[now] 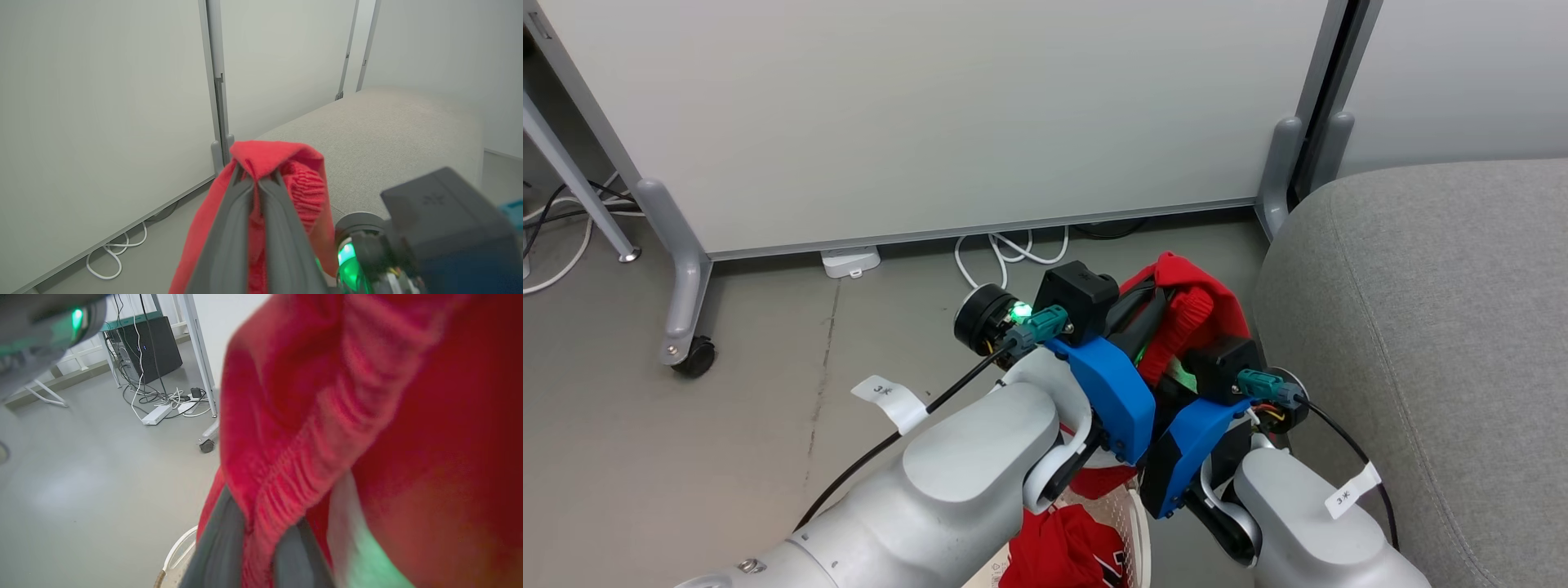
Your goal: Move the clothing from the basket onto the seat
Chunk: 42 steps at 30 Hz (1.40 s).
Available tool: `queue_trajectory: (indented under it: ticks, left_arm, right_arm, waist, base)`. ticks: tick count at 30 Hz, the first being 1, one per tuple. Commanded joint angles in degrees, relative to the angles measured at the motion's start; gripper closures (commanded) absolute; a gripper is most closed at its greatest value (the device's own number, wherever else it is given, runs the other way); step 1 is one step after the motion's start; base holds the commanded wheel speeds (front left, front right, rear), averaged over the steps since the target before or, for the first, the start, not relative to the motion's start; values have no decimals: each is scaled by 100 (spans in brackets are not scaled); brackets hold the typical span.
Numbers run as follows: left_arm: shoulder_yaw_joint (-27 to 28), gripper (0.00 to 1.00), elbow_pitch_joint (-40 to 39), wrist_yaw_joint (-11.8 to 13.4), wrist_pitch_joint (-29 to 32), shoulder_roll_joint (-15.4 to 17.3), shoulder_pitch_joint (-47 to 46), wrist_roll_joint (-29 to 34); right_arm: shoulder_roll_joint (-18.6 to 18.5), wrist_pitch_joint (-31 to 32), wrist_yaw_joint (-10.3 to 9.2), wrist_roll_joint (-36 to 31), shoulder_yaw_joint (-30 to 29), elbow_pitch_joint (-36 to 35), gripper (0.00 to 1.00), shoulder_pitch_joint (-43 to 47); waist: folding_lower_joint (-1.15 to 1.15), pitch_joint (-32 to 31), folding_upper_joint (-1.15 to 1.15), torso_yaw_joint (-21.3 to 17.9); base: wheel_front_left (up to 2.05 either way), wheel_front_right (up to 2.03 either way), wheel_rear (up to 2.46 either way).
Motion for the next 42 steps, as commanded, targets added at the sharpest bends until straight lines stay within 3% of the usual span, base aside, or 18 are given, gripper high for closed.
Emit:
queue_trajectory:
  ticks: [1, 26, 27, 29, 30, 31, 42]
  left_arm:
    - [-25, 100, 5, 31, -39, 1, -94, -15]
    - [-144, 100, 166, 43, -82, 1, -153, -178]
    - [-148, 95, 179, 40, -79, 2, -140, -199]
    - [-158, 55, 199, 14, -62, 1, -104, -230]
    - [-166, 5, 211, 9, -61, 1, -95, -246]
    - [-173, 0, 226, 7, -57, 2, -88, -252]
    - [-135, 0, 380, -3, -74, 17, 4, -266]
  right_arm:
    - [26, -41, 4, -24, -11, 54, 100, -102]
    - [118, -246, 4, -27, 80, 473, 100, -216]
    - [118, -252, 4, -26, 88, 478, 100, -212]
    - [118, -251, 4, -14, 105, 486, 100, -201]
    - [119, -256, 4, -12, 112, 492, 100, -197]
    - [120, -260, 4, -11, 118, 497, 100, -195]
    - [93, -287, 5, -7, 101, 536, 100, -151]
  waist:
    - [0, -3, 0, 1]
    - [0, -45, 0, -39]
    - [0, -49, 0, -42]
    - [0, -60, 0, -48]
    - [0, -64, 0, -51]
    - [0, -66, 0, -55]
    - [0, -125, 0, -87]
  base:
    - [0, 0, 0]
    - [0, 0, 0]
    - [0, 0, 0]
    - [0, 0, 0]
    - [0, 0, 0]
    - [0, 0, 0]
    - [0, 0, 0]
